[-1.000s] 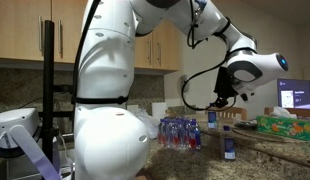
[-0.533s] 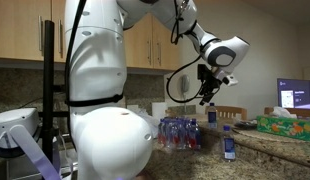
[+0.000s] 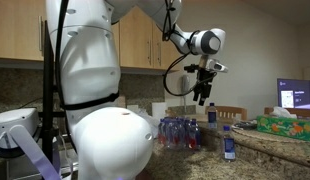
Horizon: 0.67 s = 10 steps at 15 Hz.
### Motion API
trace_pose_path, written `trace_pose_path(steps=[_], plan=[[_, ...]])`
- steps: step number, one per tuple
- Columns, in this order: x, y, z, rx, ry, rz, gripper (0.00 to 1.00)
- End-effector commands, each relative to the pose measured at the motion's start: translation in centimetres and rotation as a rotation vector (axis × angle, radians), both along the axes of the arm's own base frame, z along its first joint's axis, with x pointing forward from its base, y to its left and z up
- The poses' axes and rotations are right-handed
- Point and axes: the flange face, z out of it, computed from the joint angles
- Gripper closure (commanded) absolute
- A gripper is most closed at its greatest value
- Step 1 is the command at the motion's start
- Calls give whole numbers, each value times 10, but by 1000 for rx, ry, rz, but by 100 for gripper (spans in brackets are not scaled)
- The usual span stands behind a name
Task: Move the two bottles upright
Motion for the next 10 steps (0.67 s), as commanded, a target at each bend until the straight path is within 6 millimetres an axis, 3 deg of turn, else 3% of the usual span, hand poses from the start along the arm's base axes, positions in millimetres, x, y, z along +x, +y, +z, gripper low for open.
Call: trace_pose_path(steps=[1, 7, 8, 9, 10], plan=[[-23, -13, 3, -168, 96, 79, 0], [-58, -38, 14, -315, 186, 370, 0], [-59, -41, 15, -326, 178, 424, 0], [-47, -34, 13, -302, 176, 332, 0], [-48, -35, 14, -305, 172, 342, 0]])
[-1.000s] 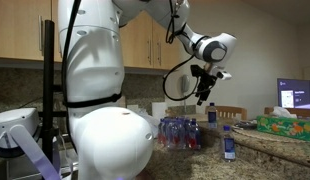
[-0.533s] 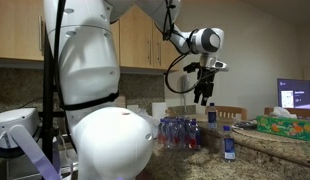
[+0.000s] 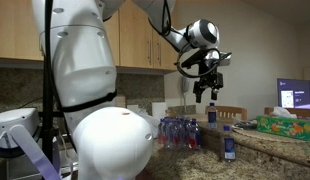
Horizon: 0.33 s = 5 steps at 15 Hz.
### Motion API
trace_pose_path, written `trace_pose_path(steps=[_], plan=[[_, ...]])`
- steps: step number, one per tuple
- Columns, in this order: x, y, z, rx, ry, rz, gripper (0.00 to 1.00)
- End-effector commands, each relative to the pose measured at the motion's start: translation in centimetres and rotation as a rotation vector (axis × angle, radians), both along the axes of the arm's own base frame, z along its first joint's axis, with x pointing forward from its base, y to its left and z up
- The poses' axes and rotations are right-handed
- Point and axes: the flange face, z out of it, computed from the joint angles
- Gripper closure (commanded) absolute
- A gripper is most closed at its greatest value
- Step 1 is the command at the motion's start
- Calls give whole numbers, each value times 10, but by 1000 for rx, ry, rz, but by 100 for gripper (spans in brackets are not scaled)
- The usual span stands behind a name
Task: Move the two bottles upright
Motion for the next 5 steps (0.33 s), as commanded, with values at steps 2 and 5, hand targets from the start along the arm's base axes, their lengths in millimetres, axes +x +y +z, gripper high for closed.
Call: trace_pose_path(steps=[2, 5], plan=[[1, 0, 0, 0, 2, 0, 0], [1, 0, -1, 0, 4, 0, 0]])
